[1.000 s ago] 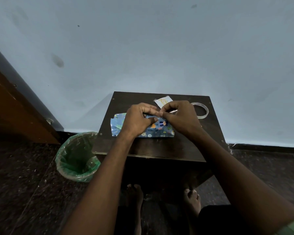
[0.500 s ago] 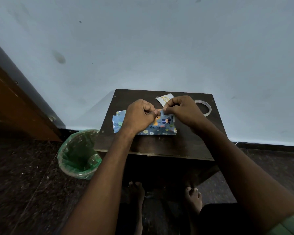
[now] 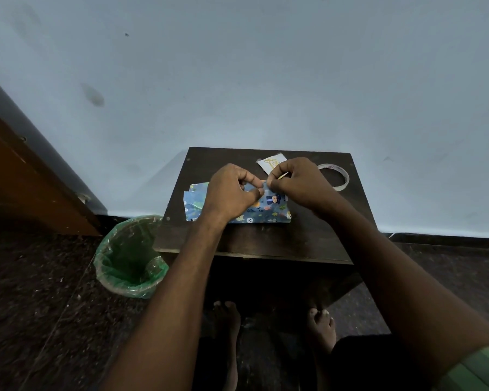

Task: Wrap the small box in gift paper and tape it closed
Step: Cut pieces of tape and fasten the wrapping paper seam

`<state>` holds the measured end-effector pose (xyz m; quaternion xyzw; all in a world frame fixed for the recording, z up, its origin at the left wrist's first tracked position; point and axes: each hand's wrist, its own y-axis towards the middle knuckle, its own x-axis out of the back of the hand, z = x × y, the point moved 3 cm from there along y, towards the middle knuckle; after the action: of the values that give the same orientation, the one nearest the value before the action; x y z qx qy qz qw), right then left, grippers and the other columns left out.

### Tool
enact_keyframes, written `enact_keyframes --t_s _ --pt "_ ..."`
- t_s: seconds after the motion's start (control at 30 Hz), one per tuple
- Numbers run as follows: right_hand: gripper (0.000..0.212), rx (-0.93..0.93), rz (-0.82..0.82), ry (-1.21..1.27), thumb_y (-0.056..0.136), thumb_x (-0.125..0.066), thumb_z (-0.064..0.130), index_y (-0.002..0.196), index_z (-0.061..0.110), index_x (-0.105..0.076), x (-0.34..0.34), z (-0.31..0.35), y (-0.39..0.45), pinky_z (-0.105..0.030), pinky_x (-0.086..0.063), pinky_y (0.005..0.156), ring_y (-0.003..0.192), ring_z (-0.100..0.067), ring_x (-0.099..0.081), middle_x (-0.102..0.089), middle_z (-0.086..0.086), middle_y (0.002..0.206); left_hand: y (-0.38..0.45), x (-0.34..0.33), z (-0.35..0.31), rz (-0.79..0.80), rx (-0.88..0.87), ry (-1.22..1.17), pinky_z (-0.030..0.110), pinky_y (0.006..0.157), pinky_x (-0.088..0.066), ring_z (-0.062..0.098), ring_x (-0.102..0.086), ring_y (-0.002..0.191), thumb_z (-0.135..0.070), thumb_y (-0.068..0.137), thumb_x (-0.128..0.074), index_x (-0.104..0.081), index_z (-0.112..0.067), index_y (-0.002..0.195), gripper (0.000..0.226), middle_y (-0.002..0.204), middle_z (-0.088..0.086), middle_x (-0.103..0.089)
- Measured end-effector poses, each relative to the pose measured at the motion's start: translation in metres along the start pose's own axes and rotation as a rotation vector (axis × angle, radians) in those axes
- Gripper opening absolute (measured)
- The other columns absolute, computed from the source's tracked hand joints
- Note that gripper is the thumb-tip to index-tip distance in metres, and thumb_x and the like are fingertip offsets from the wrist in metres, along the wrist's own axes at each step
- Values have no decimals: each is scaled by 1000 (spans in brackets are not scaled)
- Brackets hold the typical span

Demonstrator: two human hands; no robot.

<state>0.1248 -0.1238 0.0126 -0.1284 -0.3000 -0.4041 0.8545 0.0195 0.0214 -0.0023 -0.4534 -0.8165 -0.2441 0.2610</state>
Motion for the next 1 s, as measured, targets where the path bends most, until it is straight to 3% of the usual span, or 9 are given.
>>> enact_keyframes --t_s 0.13,0.27,0.43,0.5,0.6,0.7,0.8,1.0 --pt "15 47 -14 -107 84 -71 9 75 19 -79 -4 2 2 -20 -48 64 61 -2 -66 -70 12 61 1 -1 2 -17 23 -22 27 68 -49 8 -51 71 -24 83 -91 -82 -23 98 18 83 -6 -61" --pt "14 95 -33 -185 83 -74 10 73 19 -78 -7 2 4 -21 -50 67 68 -5 -70 -68 15 62 0 -2 2 -17 31 -24 18 63 -45 7 -50 68 -22 82 -91 -80 -25 98 19 82 -11 -58" --pt "14 63 -86 -175 80 -80 14 69 22 -76 -9 -3 8 -23 -50 67 69 -3 -67 -71 12 65 1 -1 2 -14 27 -42 20 67 -47 6 -50 71 -22 81 -92 -77 -28 95 21 84 -11 -58" --pt "6 35 -114 -120 78 -82 15 79 18 -77 -10 -7 9 -31 -57 71 71 -7 -70 -75 7 71 1 -1 2 -14 28 -49 21 68 -48 6 -50 72 -22 81 -92 -76 -27 95 22 84 -11 -58" --pt "40 -55 -157 16 75 -88 19 107 15 -65 -12 -14 10 -35 -57 72 77 -12 -72 -76 3 78 2 -1 2 -9 41 -56 23 70 -50 7 -51 73 -21 81 -92 -76 -26 95 23 85 -11 -58" --pt "33 -62 -180 55 80 -87 20 106 15 -66 -12 -19 12 -41 -59 76 79 -15 -72 -76 0 80 2 -1 2 -10 46 -56 22 69 -49 7 -51 74 -21 81 -92 -76 -26 95 22 88 -8 -61" --pt "36 -77 -55 91 77 -91 19 106 17 -68 -10 -19 12 -40 -60 74 79 -19 -73 -76 -3 86 3 -2 3 -15 35 -53 16 65 -47 6 -51 72 -25 83 -91 -76 -26 96 20 89 -5 -63" --pt "53 -182 144 280 70 -89 -9 115 8 -66 -3 -17 14 -39 -63 76 84 -25 -70 -69 -14 97 4 -3 5 -7 39 -48 18 67 -46 6 -50 71 -18 83 -90 -76 -27 96 22 86 -11 -59"
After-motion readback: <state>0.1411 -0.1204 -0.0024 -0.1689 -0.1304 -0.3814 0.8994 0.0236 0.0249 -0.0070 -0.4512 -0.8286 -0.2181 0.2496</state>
